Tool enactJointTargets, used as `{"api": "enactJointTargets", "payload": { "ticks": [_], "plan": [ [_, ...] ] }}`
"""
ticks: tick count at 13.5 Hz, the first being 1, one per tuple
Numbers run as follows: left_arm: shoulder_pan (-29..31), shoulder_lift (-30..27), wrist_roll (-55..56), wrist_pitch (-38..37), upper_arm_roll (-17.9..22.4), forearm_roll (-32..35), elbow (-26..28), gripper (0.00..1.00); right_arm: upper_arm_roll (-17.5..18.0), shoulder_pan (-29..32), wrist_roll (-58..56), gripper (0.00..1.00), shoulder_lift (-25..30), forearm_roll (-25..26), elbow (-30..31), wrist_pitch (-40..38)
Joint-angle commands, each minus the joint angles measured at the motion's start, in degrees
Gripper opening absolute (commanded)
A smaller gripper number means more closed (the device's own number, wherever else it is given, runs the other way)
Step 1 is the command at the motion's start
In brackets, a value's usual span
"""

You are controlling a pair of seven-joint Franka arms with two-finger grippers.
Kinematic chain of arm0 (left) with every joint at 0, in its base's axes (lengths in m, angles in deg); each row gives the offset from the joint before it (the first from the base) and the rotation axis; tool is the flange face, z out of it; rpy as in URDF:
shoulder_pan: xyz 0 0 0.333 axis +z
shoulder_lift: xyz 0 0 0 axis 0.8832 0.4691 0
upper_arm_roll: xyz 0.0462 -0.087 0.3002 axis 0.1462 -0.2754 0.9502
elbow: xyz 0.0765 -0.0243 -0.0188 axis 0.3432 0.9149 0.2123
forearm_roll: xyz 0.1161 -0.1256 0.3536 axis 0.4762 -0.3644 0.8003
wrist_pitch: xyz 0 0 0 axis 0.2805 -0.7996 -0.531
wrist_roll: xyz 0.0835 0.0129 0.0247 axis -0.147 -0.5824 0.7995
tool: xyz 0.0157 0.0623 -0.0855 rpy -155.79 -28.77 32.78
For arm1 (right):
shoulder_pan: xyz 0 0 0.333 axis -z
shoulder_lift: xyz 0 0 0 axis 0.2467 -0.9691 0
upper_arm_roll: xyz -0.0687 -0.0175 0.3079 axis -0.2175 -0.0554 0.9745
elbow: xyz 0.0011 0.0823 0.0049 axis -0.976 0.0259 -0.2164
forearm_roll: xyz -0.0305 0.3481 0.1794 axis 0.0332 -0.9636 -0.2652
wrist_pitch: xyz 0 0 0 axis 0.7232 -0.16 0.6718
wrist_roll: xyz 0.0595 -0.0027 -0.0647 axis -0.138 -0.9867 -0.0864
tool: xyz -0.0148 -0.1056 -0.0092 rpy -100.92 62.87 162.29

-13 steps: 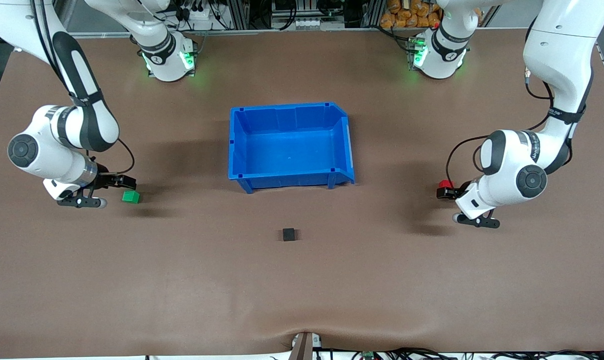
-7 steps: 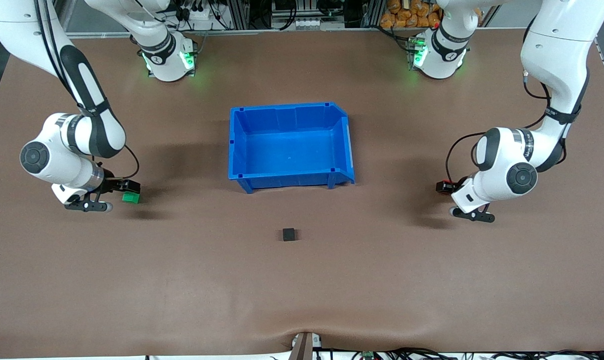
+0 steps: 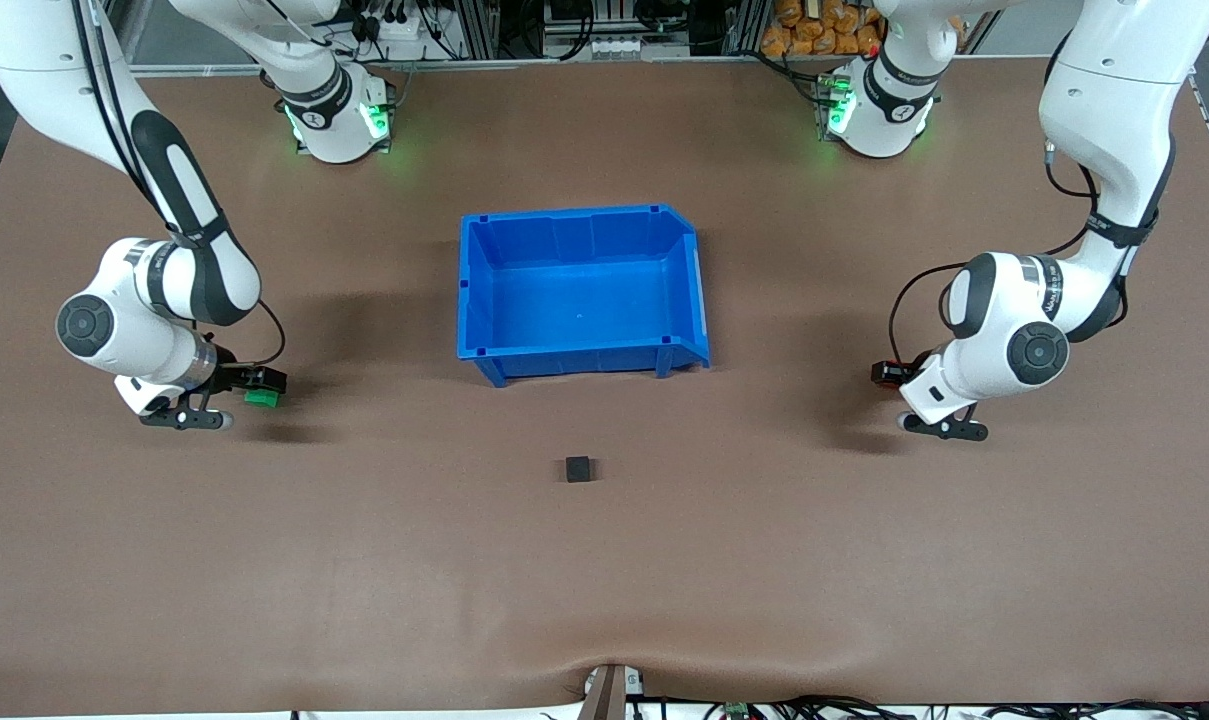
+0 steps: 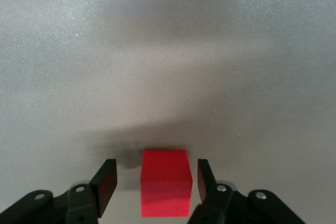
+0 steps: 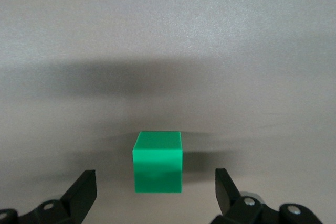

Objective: Attach green and red cubes to black cube
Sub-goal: 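Grasp the green cube with the right gripper while the left gripper grasps the red cube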

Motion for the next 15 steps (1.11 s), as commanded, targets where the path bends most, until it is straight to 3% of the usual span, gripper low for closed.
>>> {"api": "enactJointTargets", "payload": {
  "ticks": [1, 3, 4, 5, 6, 7, 14, 15],
  "plan": [
    [-0.13, -1.97, 1.38, 1.05, -0.06, 1.52, 1.87, 0.67, 0.8, 1.1, -0.33, 1.0, -2.26, -0.09, -1.32, 1.25],
    [-0.04, -1.97, 1.47, 1.05, -0.15, 1.52, 1.95, 0.63, 0.8, 1.01, -0.33, 1.0, -2.7, -0.18, -1.59, 1.25],
    [-0.04, -1.97, 1.47, 1.05, -0.15, 1.52, 1.95, 0.6, 0.8, 1.1, -0.24, 0.84, -3.14, -0.36, -1.59, 1.25],
    [-0.04, -1.97, 1.47, 1.05, -0.15, 1.52, 1.95, 0.59, 0.89, 1.01, -0.06, 0.57, -3.14, -0.45, -1.59, 1.25],
    [-0.04, -1.97, 1.56, 1.05, -0.15, 1.52, 1.95, 0.57, 0.89, 1.1, 0.03, 0.22, -3.14, -0.53, -1.67, 1.25],
    [-0.13, -1.97, 1.56, 1.14, -0.15, 1.52, 1.95, 0.53, 0.89, 1.01, 0.11, 0.0, -3.14, -0.53, -1.68, 1.25],
    [-0.13, -1.88, 1.56, 1.05, -0.24, 1.52, 1.95, 0.14, 0.89, 1.01, -0.24, 0.0, -3.14, -0.62, -2.02, 1.25],
    [-0.13, -1.88, 1.56, 1.05, -0.24, 1.52, 1.95, 0.04, 0.89, 1.01, -0.24, 0.0, -3.14, -0.62, -2.29, 1.25]
  ]
}}
